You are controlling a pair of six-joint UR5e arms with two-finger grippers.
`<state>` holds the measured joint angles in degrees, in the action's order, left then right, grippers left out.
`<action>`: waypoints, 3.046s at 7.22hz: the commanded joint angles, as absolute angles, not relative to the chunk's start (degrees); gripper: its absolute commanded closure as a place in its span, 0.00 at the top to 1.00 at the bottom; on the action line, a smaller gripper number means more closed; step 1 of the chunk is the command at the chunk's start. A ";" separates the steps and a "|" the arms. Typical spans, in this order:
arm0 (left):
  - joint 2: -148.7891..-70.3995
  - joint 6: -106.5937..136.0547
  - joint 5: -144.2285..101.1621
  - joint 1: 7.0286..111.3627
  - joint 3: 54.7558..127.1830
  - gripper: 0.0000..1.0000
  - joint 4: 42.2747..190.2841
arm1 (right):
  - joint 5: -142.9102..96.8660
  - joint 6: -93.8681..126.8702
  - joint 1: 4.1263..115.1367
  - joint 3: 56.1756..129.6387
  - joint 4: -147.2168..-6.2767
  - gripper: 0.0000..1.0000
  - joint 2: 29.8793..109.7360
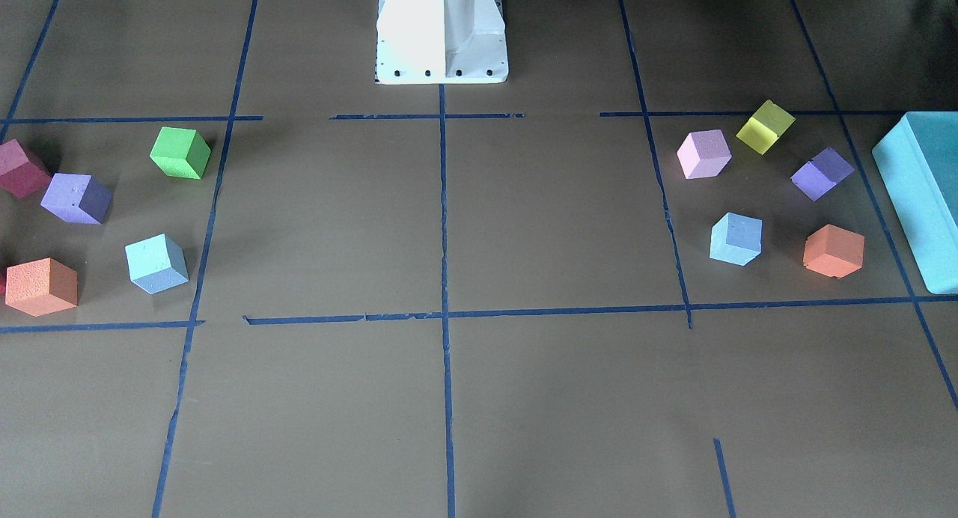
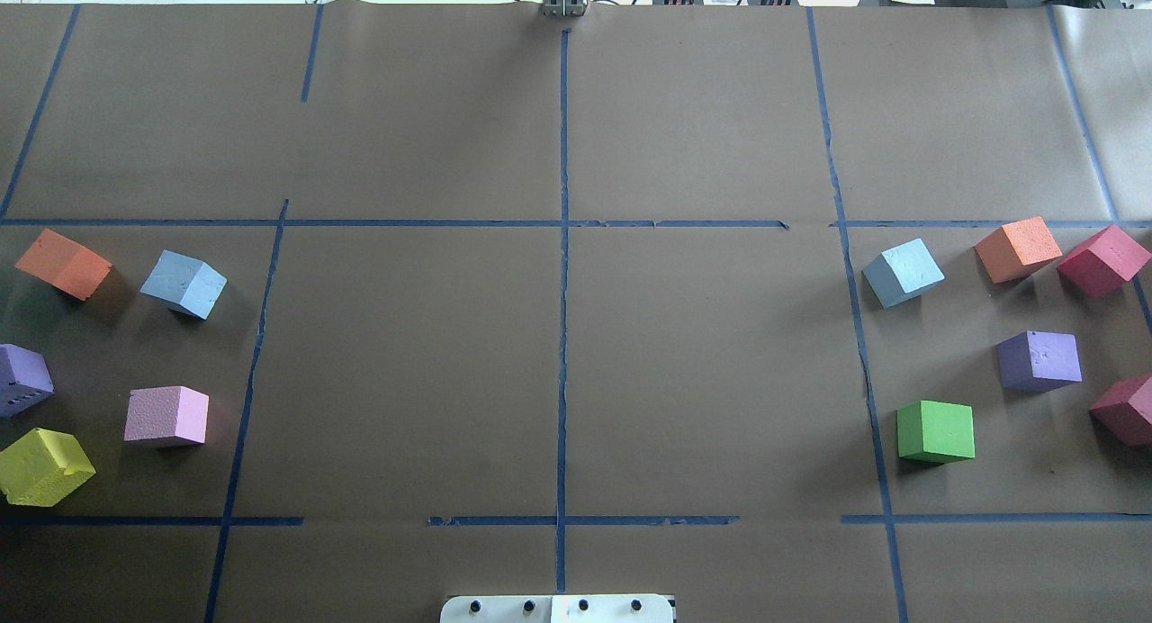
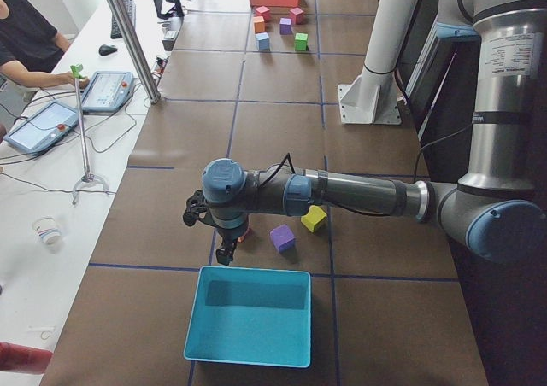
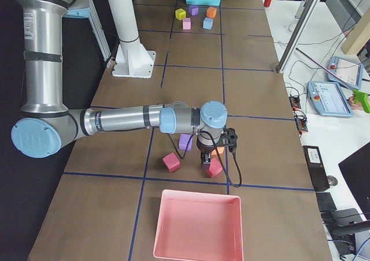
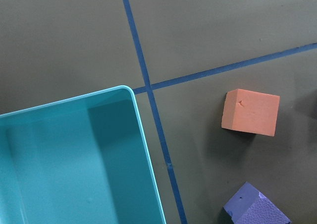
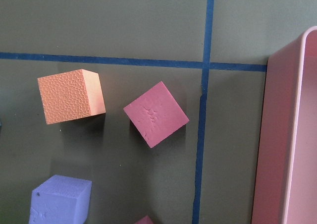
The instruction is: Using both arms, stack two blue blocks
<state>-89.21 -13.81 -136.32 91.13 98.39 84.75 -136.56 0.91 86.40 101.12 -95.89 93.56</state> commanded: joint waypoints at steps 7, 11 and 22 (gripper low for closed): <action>-88.51 -14.15 -136.31 89.03 98.79 1.00 85.08 | -131.99 20.80 63.70 102.40 -76.39 1.00 85.47; -88.42 -14.33 -139.48 89.12 98.26 1.00 85.08 | -121.65 36.62 51.96 98.19 -68.84 1.00 81.91; -86.48 -13.98 -139.66 89.12 100.63 1.00 85.25 | -120.66 45.89 47.56 97.29 -72.13 0.00 71.34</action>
<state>-86.48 -14.17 -139.66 89.13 100.58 85.24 -119.79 39.18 48.53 96.37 -69.25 77.50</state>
